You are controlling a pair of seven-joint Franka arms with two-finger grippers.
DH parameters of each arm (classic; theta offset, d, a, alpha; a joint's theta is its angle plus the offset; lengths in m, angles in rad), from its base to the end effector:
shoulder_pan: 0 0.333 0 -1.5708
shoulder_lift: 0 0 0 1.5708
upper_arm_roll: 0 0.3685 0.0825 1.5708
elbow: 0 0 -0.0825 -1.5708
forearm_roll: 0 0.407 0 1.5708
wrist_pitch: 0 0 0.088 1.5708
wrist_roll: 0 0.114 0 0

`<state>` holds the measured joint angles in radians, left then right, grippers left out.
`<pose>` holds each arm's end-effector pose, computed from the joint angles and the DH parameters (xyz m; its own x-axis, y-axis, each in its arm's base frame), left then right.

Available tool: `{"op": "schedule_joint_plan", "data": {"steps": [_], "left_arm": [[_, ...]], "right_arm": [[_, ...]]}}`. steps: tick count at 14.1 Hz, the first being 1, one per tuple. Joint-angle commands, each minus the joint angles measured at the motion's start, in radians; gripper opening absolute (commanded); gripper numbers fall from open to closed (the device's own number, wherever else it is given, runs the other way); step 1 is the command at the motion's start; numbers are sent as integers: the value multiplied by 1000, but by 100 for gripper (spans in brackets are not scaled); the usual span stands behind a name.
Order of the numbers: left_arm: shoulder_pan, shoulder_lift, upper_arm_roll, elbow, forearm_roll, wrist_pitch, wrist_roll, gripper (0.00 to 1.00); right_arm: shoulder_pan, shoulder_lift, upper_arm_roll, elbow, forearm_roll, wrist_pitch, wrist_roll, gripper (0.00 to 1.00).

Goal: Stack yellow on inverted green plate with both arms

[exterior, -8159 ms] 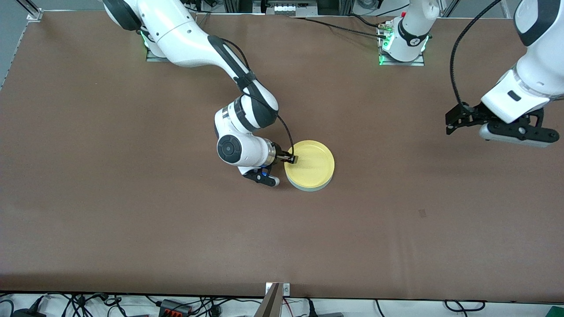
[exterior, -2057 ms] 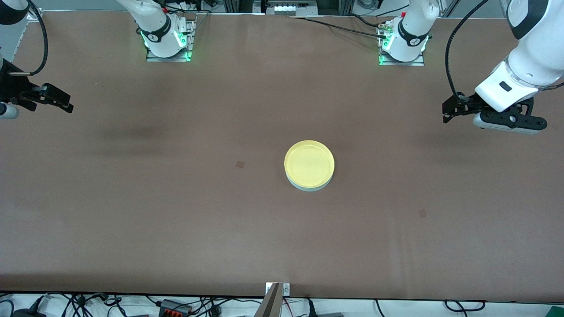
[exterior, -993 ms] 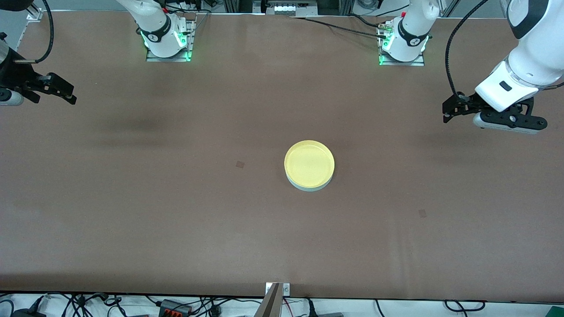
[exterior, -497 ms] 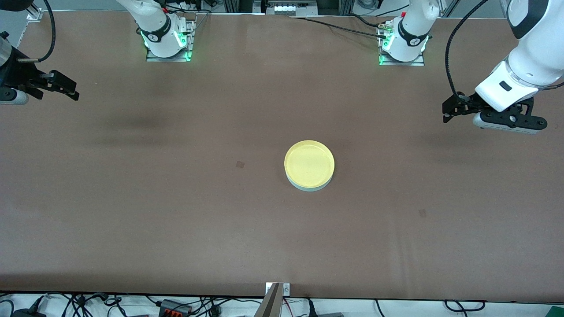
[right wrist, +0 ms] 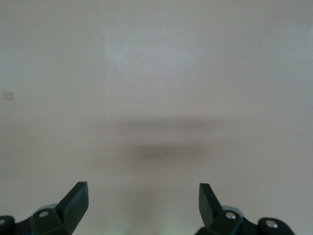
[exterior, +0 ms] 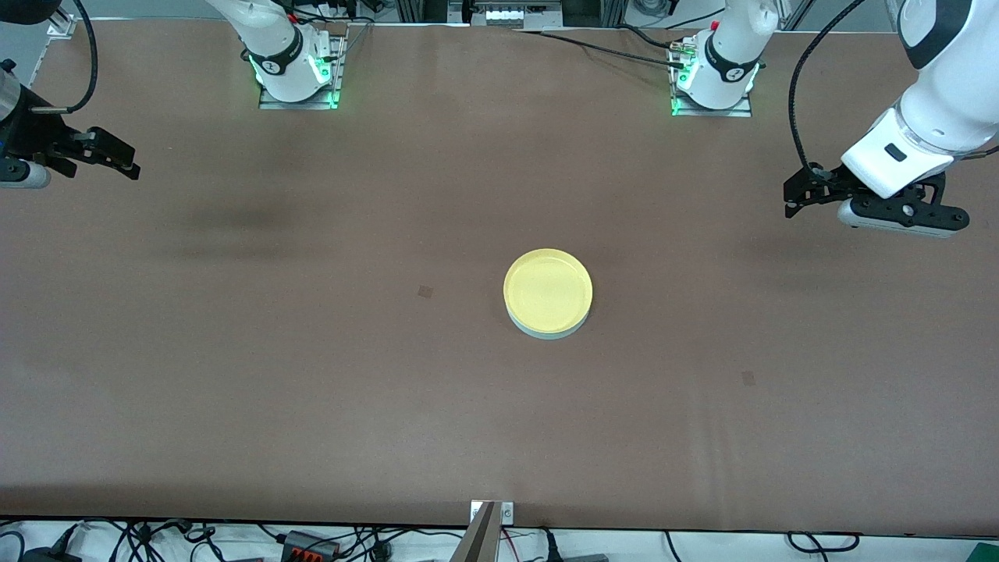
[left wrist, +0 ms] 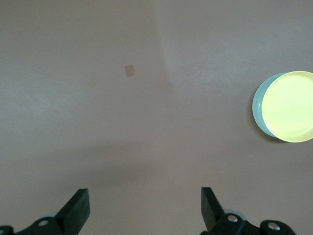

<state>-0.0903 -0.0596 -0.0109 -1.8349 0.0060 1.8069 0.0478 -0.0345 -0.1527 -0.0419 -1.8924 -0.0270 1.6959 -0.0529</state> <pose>0.5644 -0.0569 0.5927 0.9882 -0.1498 0.0312 -0.1496 -0.9887 -0.0080 0.5217 -0.0442 0.6049 0.9988 -0.0193 -0.0449 -0.0185 -0.9997 0.0179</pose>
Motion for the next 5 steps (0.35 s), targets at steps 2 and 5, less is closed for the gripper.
{"op": "schedule_joint_plan", "data": {"steps": [2,5], "left_arm": [[-2,1,-3,22,19,-23,3,100],[-2,1,-3,22,19,-23,3,100]], "right_arm": [[-7,-8,2,-7,-5,4,-16,100],[-7,-8,2,-7,-5,2,-16,100]]}}
